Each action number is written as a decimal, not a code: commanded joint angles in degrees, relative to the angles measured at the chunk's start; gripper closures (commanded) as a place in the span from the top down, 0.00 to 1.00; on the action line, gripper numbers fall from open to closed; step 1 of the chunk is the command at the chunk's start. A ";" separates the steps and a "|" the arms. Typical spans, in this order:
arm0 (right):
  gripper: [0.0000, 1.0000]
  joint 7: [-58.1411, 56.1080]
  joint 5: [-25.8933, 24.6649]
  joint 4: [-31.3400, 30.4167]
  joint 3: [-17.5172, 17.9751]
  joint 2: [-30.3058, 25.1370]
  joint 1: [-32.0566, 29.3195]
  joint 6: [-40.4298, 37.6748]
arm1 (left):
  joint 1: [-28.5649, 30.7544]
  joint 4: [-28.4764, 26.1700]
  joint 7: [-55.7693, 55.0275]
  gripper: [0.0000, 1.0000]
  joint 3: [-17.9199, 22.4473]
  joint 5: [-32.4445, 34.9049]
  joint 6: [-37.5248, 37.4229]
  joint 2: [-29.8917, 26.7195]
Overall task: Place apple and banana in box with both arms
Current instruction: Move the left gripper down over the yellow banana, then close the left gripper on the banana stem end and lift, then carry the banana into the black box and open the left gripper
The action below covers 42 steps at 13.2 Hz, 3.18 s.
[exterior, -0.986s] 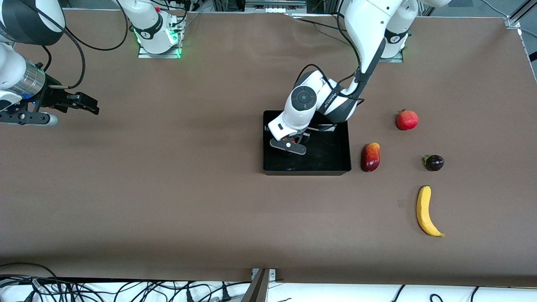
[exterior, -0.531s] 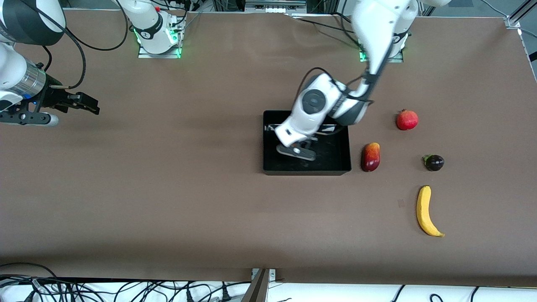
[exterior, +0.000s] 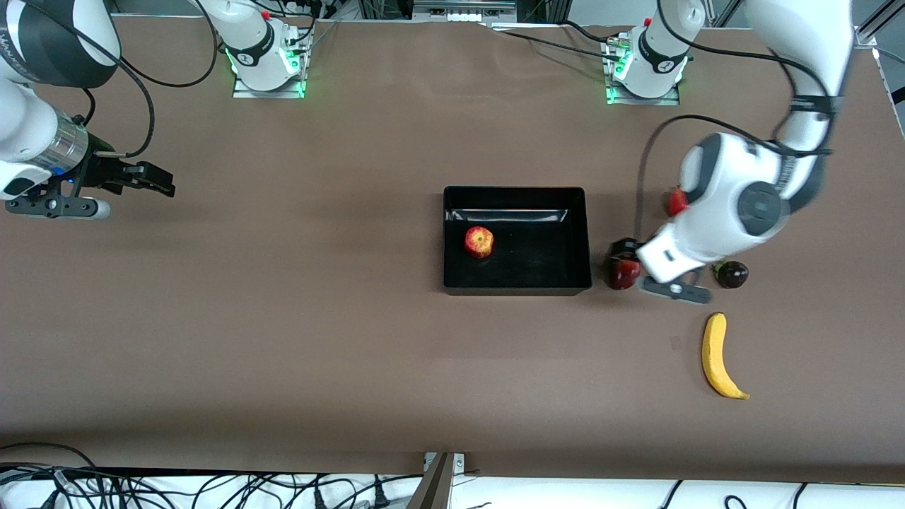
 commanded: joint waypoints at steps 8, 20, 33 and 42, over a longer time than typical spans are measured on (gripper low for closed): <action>1.00 -0.66 0.64 0.16 0.20 0.33 0.14 2.27 | 4.82 2.81 5.84 1.00 6.05 7.50 16.87 12.16; 1.00 -0.04 0.38 1.04 0.20 1.56 0.49 1.93 | 5.44 13.64 4.97 1.00 8.69 6.35 24.97 24.21; 1.00 -0.04 0.12 1.57 0.03 1.21 0.49 0.61 | 4.73 13.63 14.99 0.00 5.81 6.43 12.35 14.13; 1.00 -0.04 -0.85 1.66 0.03 1.39 0.58 0.96 | -10.54 6.71 8.00 0.00 3.15 -0.95 -1.05 2.61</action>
